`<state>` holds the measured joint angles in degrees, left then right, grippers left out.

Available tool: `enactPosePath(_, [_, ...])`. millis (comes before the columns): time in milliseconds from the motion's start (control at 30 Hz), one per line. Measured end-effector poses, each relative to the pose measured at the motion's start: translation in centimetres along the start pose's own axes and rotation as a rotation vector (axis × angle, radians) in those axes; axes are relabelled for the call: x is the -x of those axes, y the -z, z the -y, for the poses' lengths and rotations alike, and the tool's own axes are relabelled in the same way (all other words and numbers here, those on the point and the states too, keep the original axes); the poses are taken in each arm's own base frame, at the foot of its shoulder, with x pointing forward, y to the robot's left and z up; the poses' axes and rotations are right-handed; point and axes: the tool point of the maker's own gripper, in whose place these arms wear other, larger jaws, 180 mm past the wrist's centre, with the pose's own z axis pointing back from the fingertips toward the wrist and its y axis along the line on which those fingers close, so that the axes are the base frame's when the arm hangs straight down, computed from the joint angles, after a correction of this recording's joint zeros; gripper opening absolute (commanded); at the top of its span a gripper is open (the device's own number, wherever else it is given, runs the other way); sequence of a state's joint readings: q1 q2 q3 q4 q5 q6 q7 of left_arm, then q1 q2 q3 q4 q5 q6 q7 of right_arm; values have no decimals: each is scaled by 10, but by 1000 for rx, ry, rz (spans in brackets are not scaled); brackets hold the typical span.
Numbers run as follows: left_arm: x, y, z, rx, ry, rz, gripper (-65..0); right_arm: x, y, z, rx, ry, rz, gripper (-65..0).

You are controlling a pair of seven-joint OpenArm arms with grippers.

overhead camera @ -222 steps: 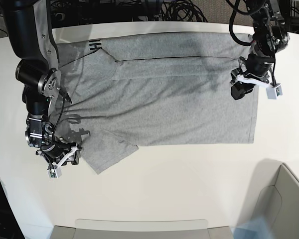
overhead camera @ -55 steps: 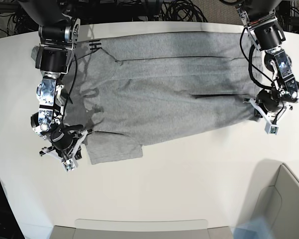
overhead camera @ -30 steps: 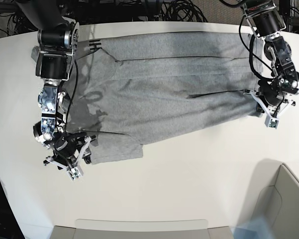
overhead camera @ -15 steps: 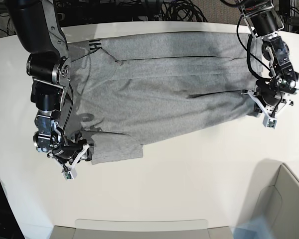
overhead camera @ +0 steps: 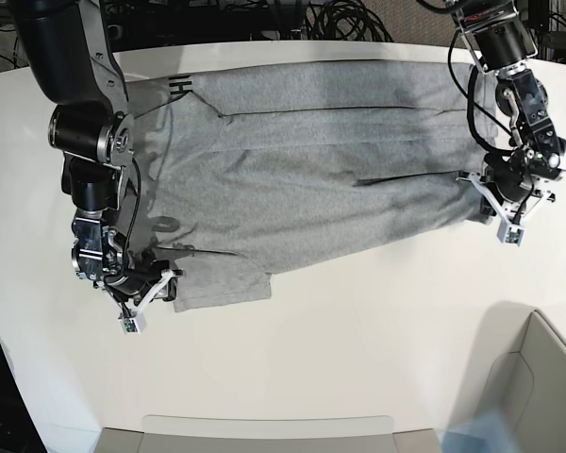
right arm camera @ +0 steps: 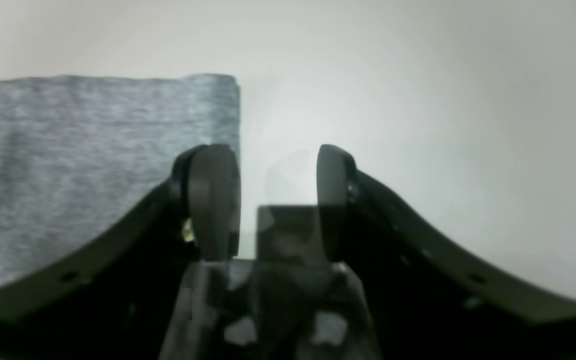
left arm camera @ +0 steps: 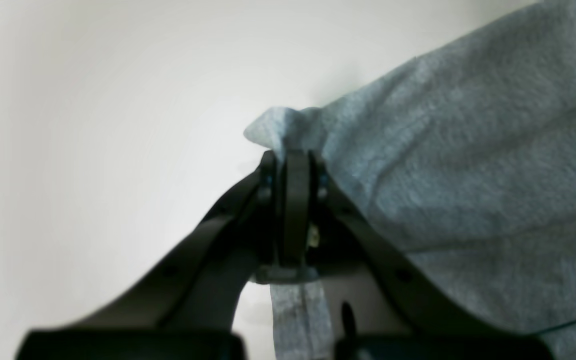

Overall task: Fold the T-shirt properly
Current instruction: 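Pull the hem corners toward the collar, folding the shirt in half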

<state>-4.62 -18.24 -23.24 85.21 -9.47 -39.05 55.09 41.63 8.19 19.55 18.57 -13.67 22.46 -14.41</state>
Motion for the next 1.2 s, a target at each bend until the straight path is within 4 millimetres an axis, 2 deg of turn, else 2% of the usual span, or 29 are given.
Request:
enactPosePath(167, [0, 0, 0, -1, 0, 0, -650, 0, 5, -14, -13, -110, -42, -373])
enactPosePath(567, [0, 0, 0, -1, 0, 0, -650, 3, 12, -41, -50, -209, -98, -376])
enactPosePath(667, [0, 0, 0, 0, 0, 0, -650, 4, 14, -49, -59, -259, -118, -439])
enactPosePath(833, [0, 0, 0, 0, 0, 0, -650, 8, 14, -56, -74, -295, -152, -637])
enactPosePath(1067, [0, 0, 0, 0, 0, 0, -650, 4, 12, -56, -68, -309, -184, -650])
enactPosePath(1200, [0, 0, 0, 0, 0, -1, -650, -3, 3, -46, -24, -357, -172, -650])
